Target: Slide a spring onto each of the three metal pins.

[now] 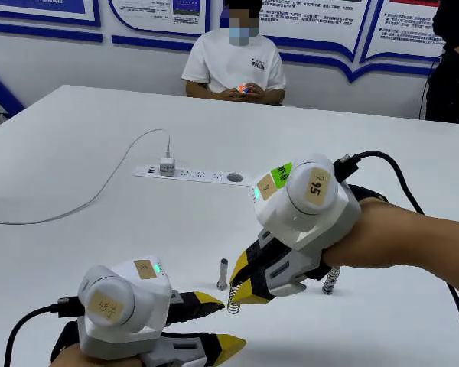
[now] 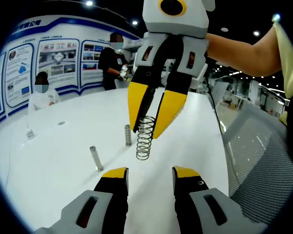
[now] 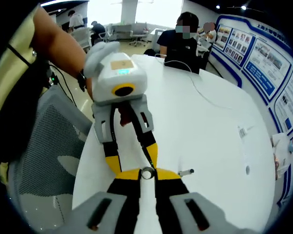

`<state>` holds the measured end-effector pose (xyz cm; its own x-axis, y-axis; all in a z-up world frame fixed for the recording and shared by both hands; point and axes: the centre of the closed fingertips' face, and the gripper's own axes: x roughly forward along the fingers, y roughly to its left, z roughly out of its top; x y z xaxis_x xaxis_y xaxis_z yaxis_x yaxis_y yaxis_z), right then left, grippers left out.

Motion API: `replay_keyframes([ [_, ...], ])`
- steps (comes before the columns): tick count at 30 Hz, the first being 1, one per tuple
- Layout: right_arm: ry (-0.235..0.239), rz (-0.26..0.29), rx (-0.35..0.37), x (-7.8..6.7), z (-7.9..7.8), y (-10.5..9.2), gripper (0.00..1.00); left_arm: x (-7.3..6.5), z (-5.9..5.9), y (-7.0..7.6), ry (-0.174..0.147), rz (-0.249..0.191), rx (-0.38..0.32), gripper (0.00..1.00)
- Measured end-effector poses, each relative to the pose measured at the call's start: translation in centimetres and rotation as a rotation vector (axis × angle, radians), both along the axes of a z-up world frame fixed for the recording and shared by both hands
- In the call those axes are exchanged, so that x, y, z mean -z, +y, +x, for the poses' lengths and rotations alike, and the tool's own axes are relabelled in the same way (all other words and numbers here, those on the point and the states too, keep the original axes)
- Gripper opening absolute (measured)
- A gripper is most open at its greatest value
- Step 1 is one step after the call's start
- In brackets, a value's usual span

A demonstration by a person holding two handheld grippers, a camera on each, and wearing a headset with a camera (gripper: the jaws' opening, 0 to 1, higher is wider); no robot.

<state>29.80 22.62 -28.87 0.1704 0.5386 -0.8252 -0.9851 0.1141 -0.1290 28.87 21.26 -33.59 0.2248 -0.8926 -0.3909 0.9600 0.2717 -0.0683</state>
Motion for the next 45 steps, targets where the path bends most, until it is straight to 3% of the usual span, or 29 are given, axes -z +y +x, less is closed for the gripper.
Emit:
replay_keyframes([
  [14,-0.04,0.024,0.093,-0.7,3.7,-1.0,0.12,0.0,0.1,0.5,0.024,-0.014,-0.029,0.51],
  [24,-0.066,0.038,0.174,0.0,7.3,-1.6,0.12,0.4,0.2,1.2,0.033,-0.002,-0.052,0.56],
  [45,-0.033,0.045,0.223,2.0,9.4,-1.1,0.12,0.8,0.5,1.6,0.041,0.001,-0.073,0.58],
])
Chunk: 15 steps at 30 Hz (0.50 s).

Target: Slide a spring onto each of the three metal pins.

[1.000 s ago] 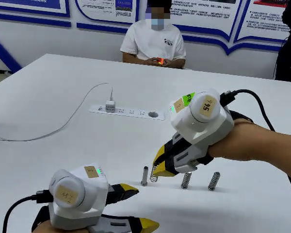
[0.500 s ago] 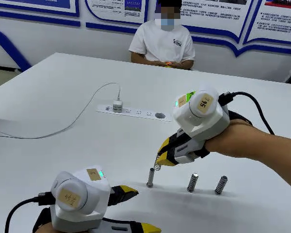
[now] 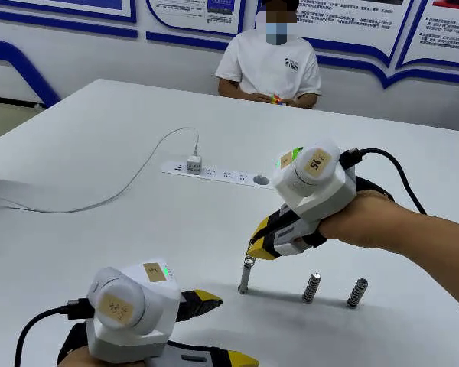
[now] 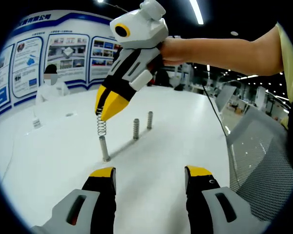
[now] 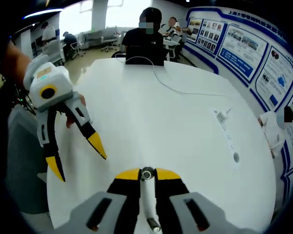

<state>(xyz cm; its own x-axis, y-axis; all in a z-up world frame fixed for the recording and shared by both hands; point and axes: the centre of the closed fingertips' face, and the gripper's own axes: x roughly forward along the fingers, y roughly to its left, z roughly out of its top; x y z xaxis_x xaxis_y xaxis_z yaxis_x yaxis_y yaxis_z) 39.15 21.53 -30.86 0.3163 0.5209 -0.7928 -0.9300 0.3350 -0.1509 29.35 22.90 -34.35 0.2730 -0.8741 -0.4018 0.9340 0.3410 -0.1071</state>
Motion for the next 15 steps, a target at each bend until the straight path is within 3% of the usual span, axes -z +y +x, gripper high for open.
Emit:
replay_keyframes([
  [15,0.034,-0.011,0.008,1.5,0.3,0.1,0.12,0.2,0.3,0.2,0.008,-0.002,-0.005,0.56],
])
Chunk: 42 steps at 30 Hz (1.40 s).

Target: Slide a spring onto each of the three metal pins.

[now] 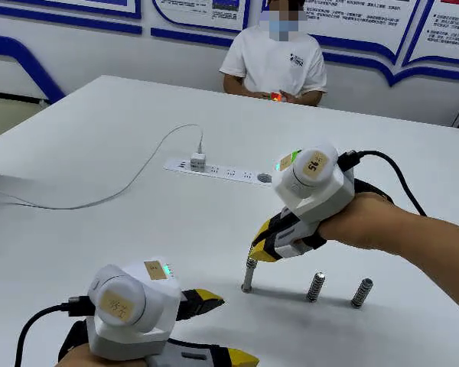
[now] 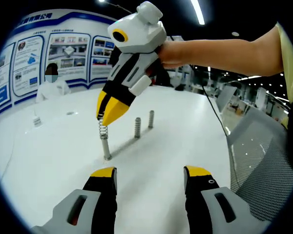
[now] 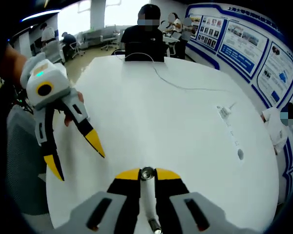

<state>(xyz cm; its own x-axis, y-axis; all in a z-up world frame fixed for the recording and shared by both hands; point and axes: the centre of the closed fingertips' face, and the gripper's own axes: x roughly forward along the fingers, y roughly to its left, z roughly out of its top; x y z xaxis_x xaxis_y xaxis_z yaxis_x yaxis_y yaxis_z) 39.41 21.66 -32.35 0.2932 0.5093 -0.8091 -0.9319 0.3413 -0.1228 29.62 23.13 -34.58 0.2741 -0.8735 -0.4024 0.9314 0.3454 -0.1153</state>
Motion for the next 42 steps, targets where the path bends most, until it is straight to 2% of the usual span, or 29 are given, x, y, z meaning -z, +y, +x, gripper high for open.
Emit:
replay_keyframes([
  [14,0.023,-0.024,0.027,2.6,0.2,0.1,0.12,0.2,0.1,0.1,0.008,0.006,-0.007,0.56],
  [31,0.033,-0.027,0.056,4.9,0.2,0.2,0.12,0.4,0.3,0.4,0.018,0.005,-0.018,0.56],
  [42,0.025,0.001,0.068,4.6,0.3,0.4,0.15,0.2,0.4,0.4,0.015,0.009,-0.021,0.56],
])
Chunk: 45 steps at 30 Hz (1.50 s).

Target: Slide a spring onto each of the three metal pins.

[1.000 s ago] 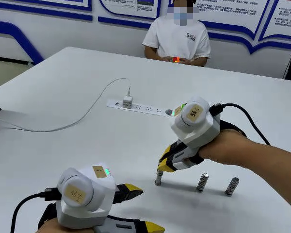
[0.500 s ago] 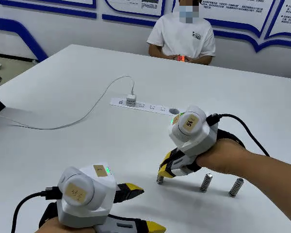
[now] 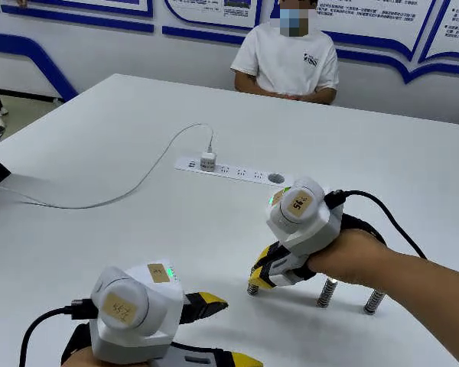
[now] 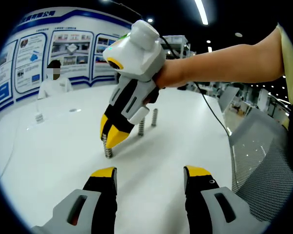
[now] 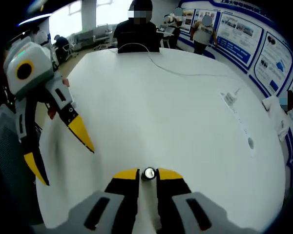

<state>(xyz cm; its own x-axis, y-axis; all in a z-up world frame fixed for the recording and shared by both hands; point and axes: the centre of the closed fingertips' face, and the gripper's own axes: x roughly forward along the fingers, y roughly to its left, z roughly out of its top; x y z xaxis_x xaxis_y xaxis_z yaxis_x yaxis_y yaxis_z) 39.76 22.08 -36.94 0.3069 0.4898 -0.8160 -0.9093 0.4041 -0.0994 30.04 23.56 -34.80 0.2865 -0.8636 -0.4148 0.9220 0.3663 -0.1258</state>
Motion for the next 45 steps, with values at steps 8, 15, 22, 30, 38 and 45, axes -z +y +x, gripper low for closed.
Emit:
replay_keyframes([
  [8,-0.024,0.028,0.013,-1.0,-0.3,-0.6,0.21,-0.6,0.3,0.1,-0.013,-0.004,-0.008,0.57],
  [15,-0.071,0.08,0.05,-2.3,-1.0,-1.7,0.27,-1.2,0.7,0.3,-0.027,-0.005,-0.018,0.57],
  [22,-0.106,0.143,0.085,-3.8,-2.5,-2.5,0.3,-1.4,0.9,0.5,-0.031,-0.006,-0.033,0.6],
  [30,-0.146,0.207,0.12,-5.2,-4.2,-3.4,0.33,-1.8,0.7,1.0,-0.039,-0.01,-0.046,0.62],
  [38,-0.18,0.252,0.162,-6.3,-6.2,-5.3,0.36,-2.3,0.4,1.4,-0.048,-0.011,-0.057,0.63],
  [45,-0.209,0.287,0.203,-7.2,-7.7,-7.4,0.38,-2.9,-0.2,1.5,-0.059,-0.011,-0.064,0.65],
])
